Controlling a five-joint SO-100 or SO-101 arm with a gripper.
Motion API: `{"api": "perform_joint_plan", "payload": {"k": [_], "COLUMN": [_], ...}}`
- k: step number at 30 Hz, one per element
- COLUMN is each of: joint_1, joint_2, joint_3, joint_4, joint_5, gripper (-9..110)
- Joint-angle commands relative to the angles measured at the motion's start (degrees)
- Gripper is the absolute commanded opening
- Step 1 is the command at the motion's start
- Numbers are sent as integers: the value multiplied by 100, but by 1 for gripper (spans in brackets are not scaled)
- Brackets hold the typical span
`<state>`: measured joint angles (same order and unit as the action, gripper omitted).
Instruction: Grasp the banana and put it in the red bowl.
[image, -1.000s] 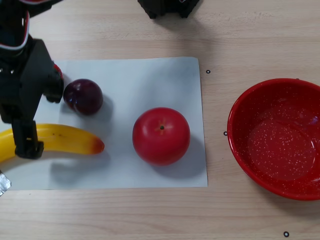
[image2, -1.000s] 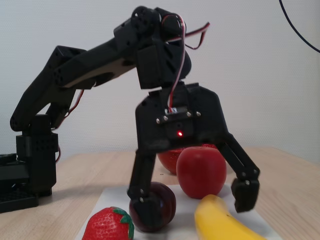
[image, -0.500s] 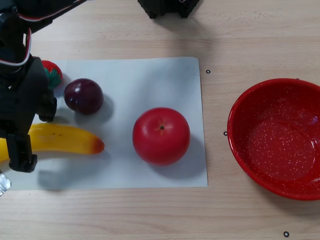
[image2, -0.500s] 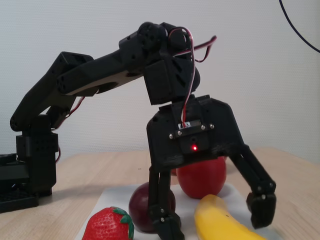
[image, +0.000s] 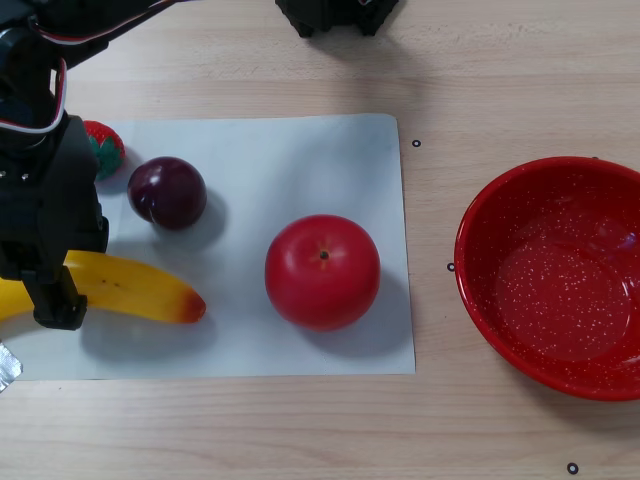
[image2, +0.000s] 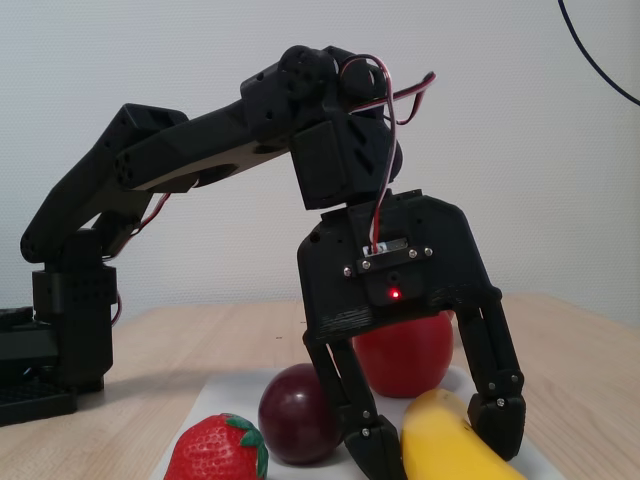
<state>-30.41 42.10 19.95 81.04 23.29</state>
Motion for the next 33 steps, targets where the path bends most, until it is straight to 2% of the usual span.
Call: {"api": "perform_joint_plan", "payload": {"k": [1, 3, 11, 33], "joint_1": [62, 44, 0, 483], "joint_2": [281, 281, 650, 4438], "joint_3": [-677, -686, -650, 2426], "joint_4": [-44, 9, 316, -114], "joint_5": [97, 123, -167, -431], "gripper": [7, 0, 0, 0]}}
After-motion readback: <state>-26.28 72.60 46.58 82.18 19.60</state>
